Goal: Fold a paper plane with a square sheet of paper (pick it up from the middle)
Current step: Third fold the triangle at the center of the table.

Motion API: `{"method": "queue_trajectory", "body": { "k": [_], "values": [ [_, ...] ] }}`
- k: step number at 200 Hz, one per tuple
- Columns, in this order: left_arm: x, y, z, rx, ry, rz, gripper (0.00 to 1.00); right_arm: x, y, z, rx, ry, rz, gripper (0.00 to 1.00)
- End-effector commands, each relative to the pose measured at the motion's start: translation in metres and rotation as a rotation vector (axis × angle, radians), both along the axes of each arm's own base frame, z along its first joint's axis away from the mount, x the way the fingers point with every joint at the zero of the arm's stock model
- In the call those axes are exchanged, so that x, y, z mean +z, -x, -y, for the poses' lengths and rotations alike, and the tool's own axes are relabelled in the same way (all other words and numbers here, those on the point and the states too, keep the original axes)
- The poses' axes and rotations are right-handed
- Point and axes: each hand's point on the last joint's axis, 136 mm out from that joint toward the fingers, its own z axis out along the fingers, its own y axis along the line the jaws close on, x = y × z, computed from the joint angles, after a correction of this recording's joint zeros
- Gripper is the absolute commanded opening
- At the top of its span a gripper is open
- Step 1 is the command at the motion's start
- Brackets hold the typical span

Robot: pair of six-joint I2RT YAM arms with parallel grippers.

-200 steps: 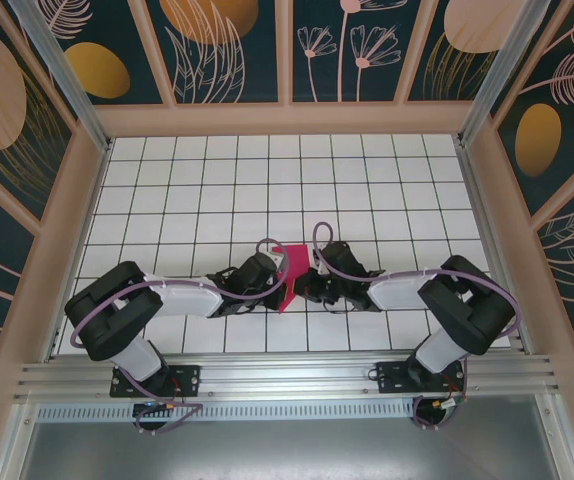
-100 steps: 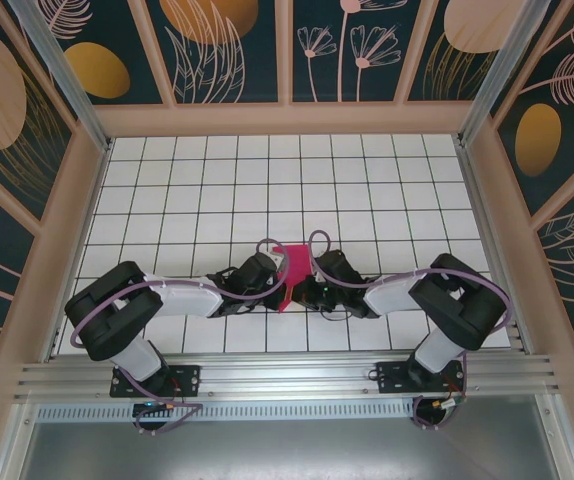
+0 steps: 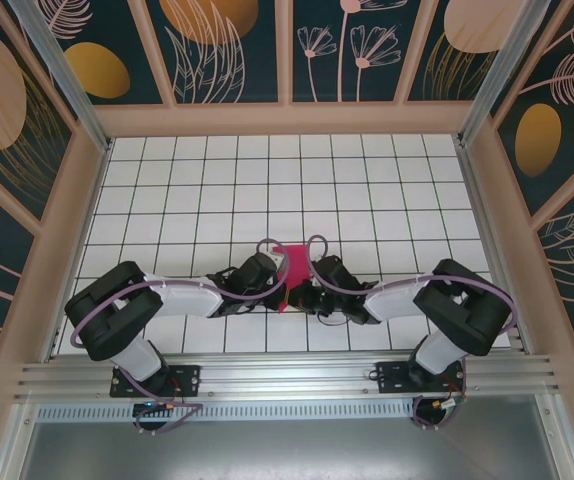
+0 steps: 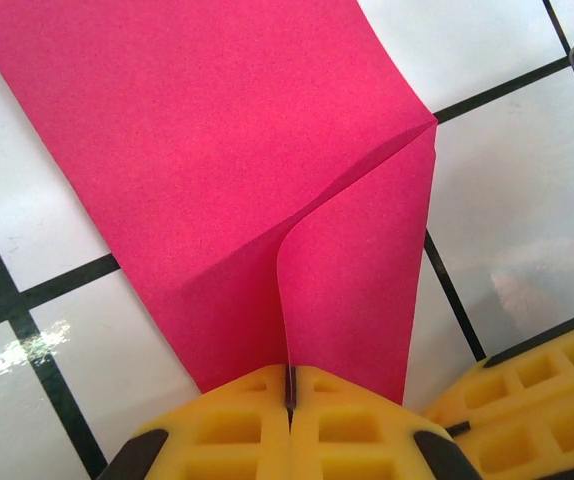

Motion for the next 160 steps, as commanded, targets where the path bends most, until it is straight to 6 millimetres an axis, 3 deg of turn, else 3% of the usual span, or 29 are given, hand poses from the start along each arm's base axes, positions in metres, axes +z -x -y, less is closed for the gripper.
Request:
{"method": "queue_trajectory", "body": {
  "k": [1, 40, 87, 160],
  "values": [
    [-0.020, 0.011, -0.013, -0.019, -0.077, -0.053, 0.00, -0.007, 0.000, -0.003, -0.010, -0.001, 0.000, 0.08],
    [-0.021, 0.011, -0.014, -0.017, -0.079, -0.051, 0.00, -0.015, 0.001, 0.003, -0.020, 0.056, -0.006, 0.08],
    [-0.020, 0.010, -0.014, -0.015, -0.078, -0.049, 0.00, 0.013, 0.004, -0.005, -0.002, -0.014, 0.054, 0.09],
    [-0.020, 0.011, -0.013, -0.021, -0.078, -0.046, 0.00, 0.013, 0.012, -0.017, 0.013, -0.071, 0.045, 0.09]
  ]
}}
